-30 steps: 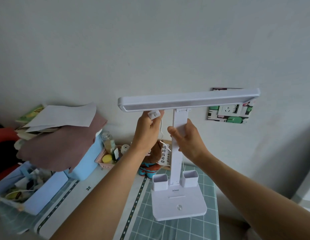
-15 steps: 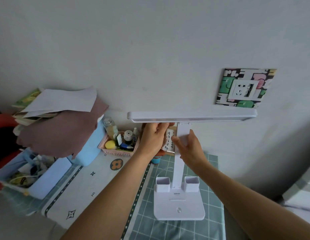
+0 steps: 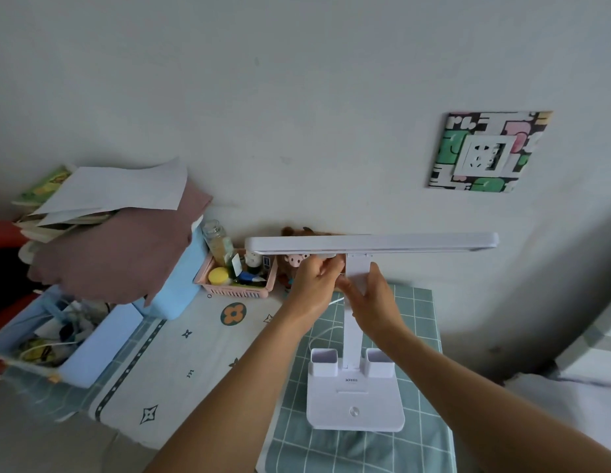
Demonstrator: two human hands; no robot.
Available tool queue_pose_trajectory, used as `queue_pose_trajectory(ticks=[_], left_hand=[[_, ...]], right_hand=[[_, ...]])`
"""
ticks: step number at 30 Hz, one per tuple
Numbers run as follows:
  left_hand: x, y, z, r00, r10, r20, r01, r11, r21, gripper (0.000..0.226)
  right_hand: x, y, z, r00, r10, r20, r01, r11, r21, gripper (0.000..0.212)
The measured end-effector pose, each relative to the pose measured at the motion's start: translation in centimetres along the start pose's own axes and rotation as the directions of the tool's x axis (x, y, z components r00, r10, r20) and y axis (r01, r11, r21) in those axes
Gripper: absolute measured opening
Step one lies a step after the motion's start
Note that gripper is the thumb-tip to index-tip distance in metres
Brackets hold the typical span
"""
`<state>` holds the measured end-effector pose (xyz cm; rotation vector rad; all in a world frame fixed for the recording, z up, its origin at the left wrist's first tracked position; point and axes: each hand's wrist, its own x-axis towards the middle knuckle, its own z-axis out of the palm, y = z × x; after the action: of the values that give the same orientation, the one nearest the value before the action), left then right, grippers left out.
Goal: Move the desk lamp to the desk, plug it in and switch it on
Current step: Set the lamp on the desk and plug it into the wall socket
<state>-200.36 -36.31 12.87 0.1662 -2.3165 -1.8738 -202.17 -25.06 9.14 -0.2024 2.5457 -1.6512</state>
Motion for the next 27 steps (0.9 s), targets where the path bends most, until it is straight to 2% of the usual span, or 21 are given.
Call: queue_pose_trajectory(ticks=[3, 7, 9, 15, 19, 23, 27], left_hand=[[-0.4, -0.3, 0.0, 0.997, -0.07, 0.034, 0.072, 0.996, -0.047, 0.022], [-0.4, -0.8, 0.2, 0.988, -0.07, 0.135, 0.085, 0.991, -0.105, 0.04], [-0.5, -1.1, 0.6, 0.989, -0.044, 0.141, 0.067, 0.985, -0.162, 0.04], [-0.4, -2.8, 1.8, 0.988, -0.028, 0.149, 0.058, 0.979, -0.198, 0.03], [-0.5, -5.0, 1.7, 0.981, -0.073, 0.18, 0.126, 0.946, -0.298, 0.041], [-0.5, -6.5, 1.9, 0.959, -0.136, 0.249, 0.19, 0.959, -0.209, 0.052], [-0.7, -8.4, 3.0, 0.955, -0.242, 0.172, 0.263, 0.958, -0.114, 0.047]], right_hand=[[-0.2, -0.1, 0.3, 0.999, -0.011, -0.031, 0.01, 1.0, -0.022, 0.058], [-0.1, 0.2, 0.5, 0.996, -0.025, -0.086, 0.014, 0.993, -0.119, 0.025], [0.0, 0.3, 0.5, 0.995, -0.01, -0.103, -0.006, 0.989, -0.151, 0.012], [0.1, 0.8, 0.2, 0.998, -0.022, -0.059, 0.014, 0.992, -0.128, 0.019], [0.4, 0.9, -0.5, 0.998, -0.064, 0.005, 0.064, 0.977, -0.201, 0.024], [1.1, 0.9, -1.5, 0.997, -0.072, 0.043, 0.081, 0.959, -0.27, 0.046], [1.7, 1.0, -2.0, 0.992, -0.098, 0.075, 0.113, 0.963, -0.243, 0.038]])
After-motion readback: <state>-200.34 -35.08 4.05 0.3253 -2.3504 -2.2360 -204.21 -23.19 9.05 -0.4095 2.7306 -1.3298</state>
